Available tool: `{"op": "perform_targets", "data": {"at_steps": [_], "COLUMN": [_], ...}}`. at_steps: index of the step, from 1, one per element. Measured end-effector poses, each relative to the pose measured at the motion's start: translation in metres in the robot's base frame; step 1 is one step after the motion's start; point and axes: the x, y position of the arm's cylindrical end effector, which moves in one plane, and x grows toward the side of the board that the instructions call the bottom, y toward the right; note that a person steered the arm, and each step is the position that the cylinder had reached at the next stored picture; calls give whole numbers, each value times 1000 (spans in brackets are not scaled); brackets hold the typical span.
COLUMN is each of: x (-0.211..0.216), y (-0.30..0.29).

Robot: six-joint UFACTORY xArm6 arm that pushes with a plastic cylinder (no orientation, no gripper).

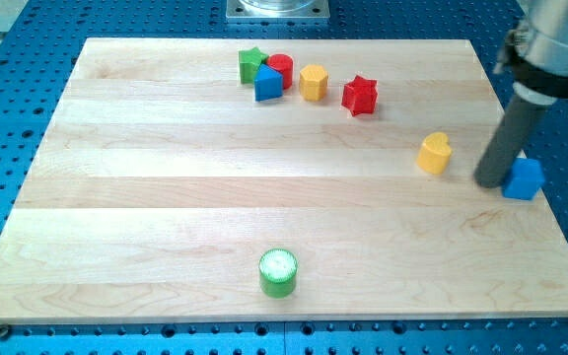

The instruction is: Move the cube diagonally to the green circle

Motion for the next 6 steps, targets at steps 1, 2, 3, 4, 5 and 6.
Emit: {"op": "perform_targets", "data": {"at_steps": [1, 2, 3, 4, 5, 6], "x": [-48, -64, -54, -17, -10, 13], "y": [27, 27, 39, 77, 75, 38]}}
